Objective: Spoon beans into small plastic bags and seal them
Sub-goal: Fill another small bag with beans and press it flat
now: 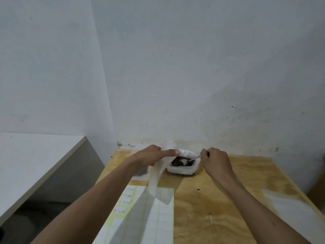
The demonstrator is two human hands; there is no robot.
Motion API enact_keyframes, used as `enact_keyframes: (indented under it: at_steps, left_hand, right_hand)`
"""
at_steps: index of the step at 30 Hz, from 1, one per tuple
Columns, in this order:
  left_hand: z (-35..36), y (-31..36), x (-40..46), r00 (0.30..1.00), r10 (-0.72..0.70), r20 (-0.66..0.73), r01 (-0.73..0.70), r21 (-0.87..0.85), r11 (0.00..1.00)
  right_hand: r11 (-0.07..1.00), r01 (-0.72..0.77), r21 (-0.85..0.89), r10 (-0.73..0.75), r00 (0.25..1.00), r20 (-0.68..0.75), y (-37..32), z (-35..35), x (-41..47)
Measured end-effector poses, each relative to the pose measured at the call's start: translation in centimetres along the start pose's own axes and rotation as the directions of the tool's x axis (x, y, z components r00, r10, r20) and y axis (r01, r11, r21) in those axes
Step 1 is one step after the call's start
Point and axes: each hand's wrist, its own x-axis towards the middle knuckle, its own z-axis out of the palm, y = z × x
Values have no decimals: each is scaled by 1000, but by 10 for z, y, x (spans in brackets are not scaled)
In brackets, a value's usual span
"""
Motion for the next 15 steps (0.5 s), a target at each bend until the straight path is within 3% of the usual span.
enact_keyframes:
  at_steps: [2,5,10,15]
  left_hand:
    - [1,0,-1,1000,18,12,-18,-3,1000]
    - [-3,2,-10,998,46,-41,-44,34,998]
    - [-12,2,-18,977,124,-173,-110,92,990]
    - [-10,1,-24,961,213,-177,-181,180,967]
  right_hand:
    - [978,-135,162,125,990,66,5,6,1]
    - [931,-258,257,230,964,135,9,5,0]
    - [894,-264,363,238,964,115,6,-17,4]
    - [847,-241,474,227,970,87,-4,-40,9]
